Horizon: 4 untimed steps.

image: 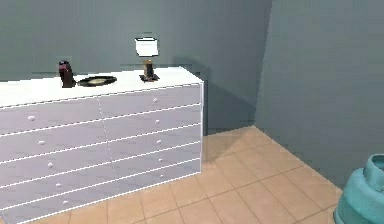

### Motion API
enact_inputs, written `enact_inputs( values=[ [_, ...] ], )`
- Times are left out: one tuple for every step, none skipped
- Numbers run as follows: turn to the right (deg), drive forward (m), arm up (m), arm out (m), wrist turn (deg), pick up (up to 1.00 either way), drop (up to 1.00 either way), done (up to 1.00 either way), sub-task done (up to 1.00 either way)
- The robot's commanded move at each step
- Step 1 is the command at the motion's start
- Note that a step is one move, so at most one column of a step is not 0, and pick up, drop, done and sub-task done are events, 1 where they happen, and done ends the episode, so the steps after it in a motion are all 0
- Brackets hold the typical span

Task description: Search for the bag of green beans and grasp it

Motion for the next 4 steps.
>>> enact_inputs(
  values=[
    [0.0,0.00,0.00,0.00,45.0,0.00,0.00,0.00,0.00],
    [0.0,0.00,0.00,0.00,21.0,0.00,0.00,0.00,0.00],
    [0.0,0.00,-0.30,0.00,0.0,0.00,0.00,0.00,0.00],
    [0.0,0.00,0.00,0.00,0.0,1.00,0.00,0.00,0.00]
  ],
)
